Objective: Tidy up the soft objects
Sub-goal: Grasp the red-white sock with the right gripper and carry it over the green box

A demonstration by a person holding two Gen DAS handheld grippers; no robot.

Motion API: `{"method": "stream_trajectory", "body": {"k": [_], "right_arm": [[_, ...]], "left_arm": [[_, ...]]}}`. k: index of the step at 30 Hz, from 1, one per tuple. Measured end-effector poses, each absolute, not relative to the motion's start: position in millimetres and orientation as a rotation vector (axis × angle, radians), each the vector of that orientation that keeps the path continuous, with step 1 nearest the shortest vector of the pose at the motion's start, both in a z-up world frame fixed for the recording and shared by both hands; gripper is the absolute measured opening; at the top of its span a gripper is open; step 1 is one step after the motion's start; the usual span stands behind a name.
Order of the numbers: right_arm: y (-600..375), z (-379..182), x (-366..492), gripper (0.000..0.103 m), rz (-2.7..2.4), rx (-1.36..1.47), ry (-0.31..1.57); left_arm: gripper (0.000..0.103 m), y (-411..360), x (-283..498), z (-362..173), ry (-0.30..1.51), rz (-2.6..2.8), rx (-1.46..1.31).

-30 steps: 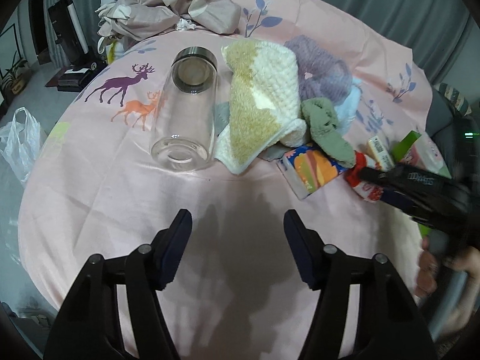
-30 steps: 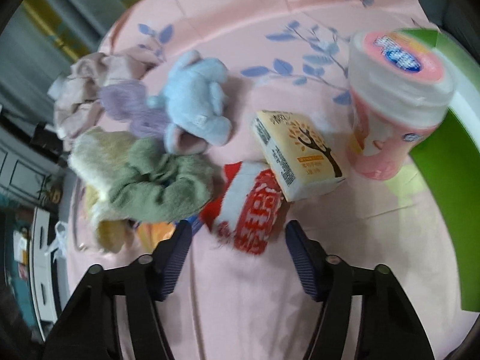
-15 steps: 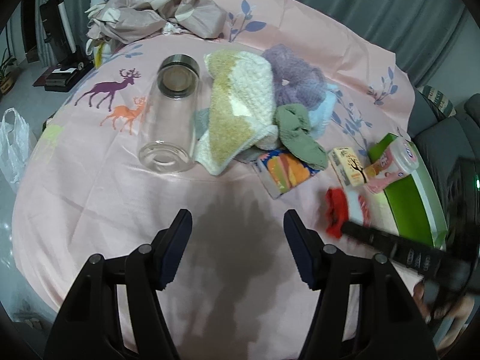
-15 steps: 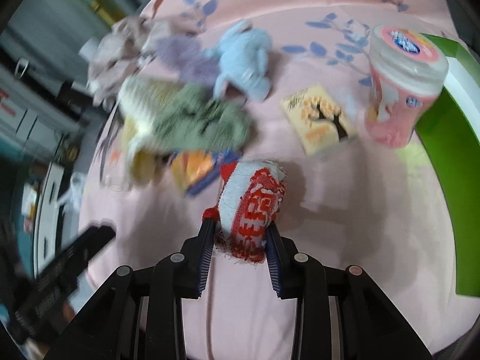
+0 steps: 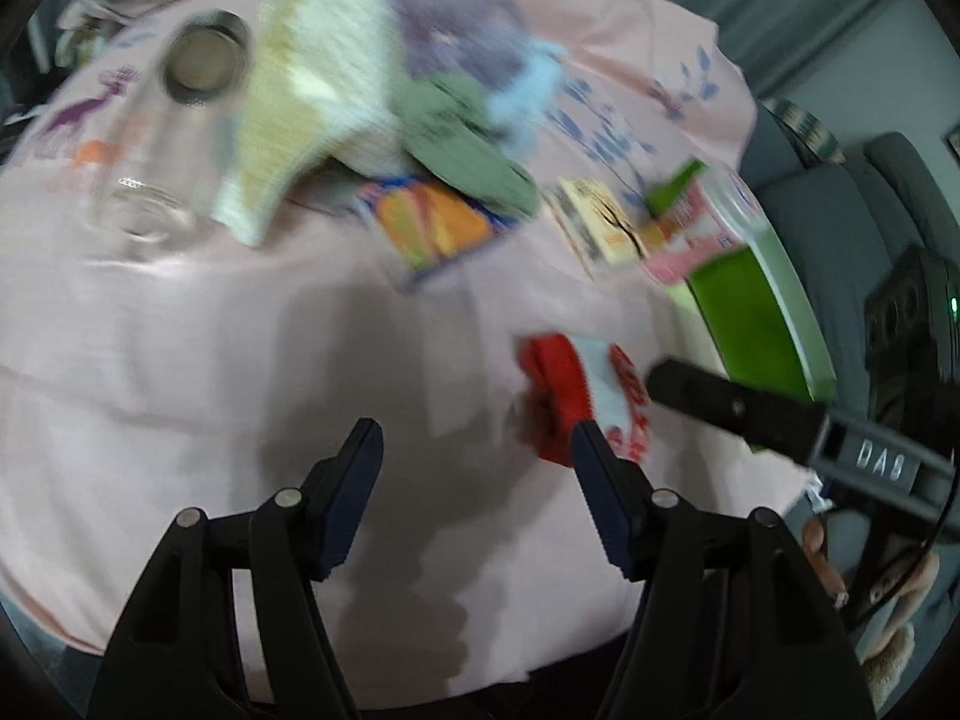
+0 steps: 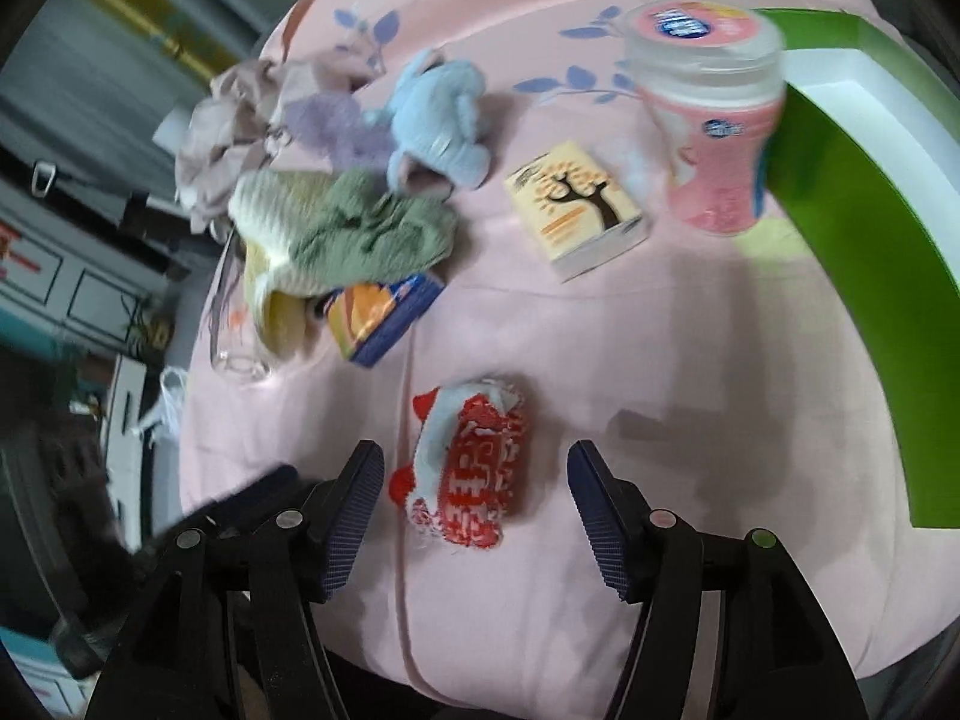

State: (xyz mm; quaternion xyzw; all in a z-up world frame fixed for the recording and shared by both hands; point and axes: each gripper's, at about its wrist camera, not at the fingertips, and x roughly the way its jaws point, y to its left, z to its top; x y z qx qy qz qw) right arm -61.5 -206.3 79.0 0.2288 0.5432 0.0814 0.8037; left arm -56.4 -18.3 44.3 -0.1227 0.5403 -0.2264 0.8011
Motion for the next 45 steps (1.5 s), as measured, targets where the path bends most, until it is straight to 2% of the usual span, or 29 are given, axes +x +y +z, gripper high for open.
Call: {"method": "stream_trajectory", "body": {"k": [5,6,9,10,12,18,24,30,36,45], "right_arm": [[-205,68,-61,0.064,0.191,0.522,1.182],[-204,65,-60,0.058,0.195,0.518,1.185],[-197,57,-56,0.039,0.207,0.496,1.207],[-195,55,-55,0.034,0.216,0.495,1.211],[-193,55,-55,0.033,0.214,0.479,1.205],[-211,86,-57,0.032,0.175,0.468,1.085],[-257,141,-60,0.032,0.087,0.449,0.914],[-317,177,-65,0.032,-0.041,0.485,0.806],[-369,160,-77,0.032,-0.154,0.592,0.771],[-415,119,-84,0.032,-0.297,0.704,0.828]], "left_arm": [[0.063,-46,-62,32,1.206,-0.587,-0.262],[0.061,-50,-62,30,1.212,-0.597,-0.256],[0.036,-60,-61,29,1.215,-0.638,-0.254],[0.033,-63,-60,28,1.219,-0.652,-0.263],[0.032,-68,-59,32,1.200,-0.647,-0.249],[0.031,-98,-53,72,1.064,-0.688,-0.156],[0.031,-146,-41,119,0.923,-0.812,-0.115],[0.031,-201,-33,136,0.863,-0.929,-0.061],[0.030,-256,-30,118,0.912,-1.015,0.024],[0.029,-306,-28,88,1.000,-1.056,0.094]]}}
